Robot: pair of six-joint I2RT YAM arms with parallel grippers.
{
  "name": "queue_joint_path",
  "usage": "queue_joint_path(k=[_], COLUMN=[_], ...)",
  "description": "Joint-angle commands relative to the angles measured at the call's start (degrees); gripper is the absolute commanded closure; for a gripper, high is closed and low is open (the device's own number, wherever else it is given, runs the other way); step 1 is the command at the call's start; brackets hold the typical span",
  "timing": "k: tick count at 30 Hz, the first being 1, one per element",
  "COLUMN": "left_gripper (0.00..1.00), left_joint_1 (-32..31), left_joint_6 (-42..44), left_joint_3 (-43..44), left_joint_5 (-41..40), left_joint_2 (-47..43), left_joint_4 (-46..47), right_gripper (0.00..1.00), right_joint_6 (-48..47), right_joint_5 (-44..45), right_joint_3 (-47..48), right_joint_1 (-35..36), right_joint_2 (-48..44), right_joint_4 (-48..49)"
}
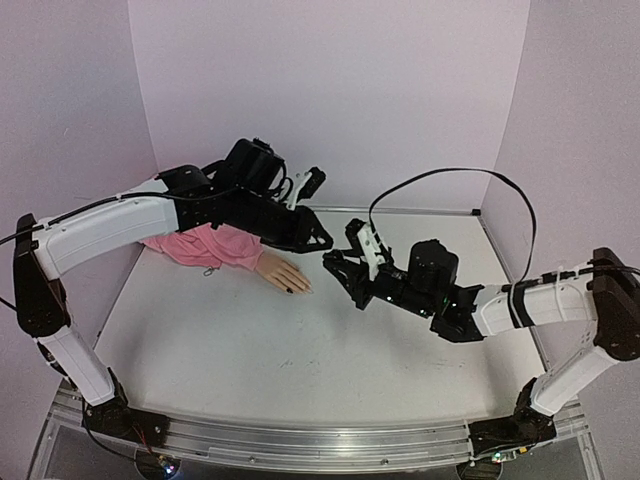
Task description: Paint the nails
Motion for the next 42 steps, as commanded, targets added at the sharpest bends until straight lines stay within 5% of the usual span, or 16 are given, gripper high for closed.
queue_joint_path(k=[1,9,14,19,25,29,36,42], left_gripper=[1.0,1.0,1.0,1.0,1.0,1.0,0.98,0.61], left_joint_1=[-0.58,0.56,2.58,2.63,2.57,2.58,2.67,4.38], left_joint_6=[-3.68,-2.66,6.95,23.5,36.2,40.85,40.43,34.81], left_joint_3=[3.17,3.66,1.59,-2.43,-6.2,-6.21,-4.07,-3.54], left_joint_5=[-5.32,-6.23,5.16,21.35,31.99,37.95,39.08,30.21], left_joint_2=[1.58,1.76,0.62,-1.79,-2.03,-1.68,-3.14,-9.05], left_joint_4=[-7.41,-11.52,-10.84,-8.69,-9.34,-10.16,-10.76,-8.73], right_gripper=[1.0,1.0,1.0,1.0,1.0,1.0,1.0,1.0], right_joint_6=[-4.92,-7.94,-4.07,11.57,28.96,39.44,38.75,21.92], right_joint_5=[21.04,17.39,-6.75,-39.63,-55.8,-58.96,-57.99,-47.33], right_joint_3=[9.59,19.16,22.16,24.65,27.45,26.5,22.45,16.46], right_joint_1=[3.95,5.35,3.32,-1.76,-1.77,-1.78,-2.51,-4.14], right_joint_2=[3.37,8.93,5.91,4.38,5.21,4.98,2.98,-0.91], right_joint_4=[14.57,15.69,7.28,5.86,13.02,22.86,23.77,9.37])
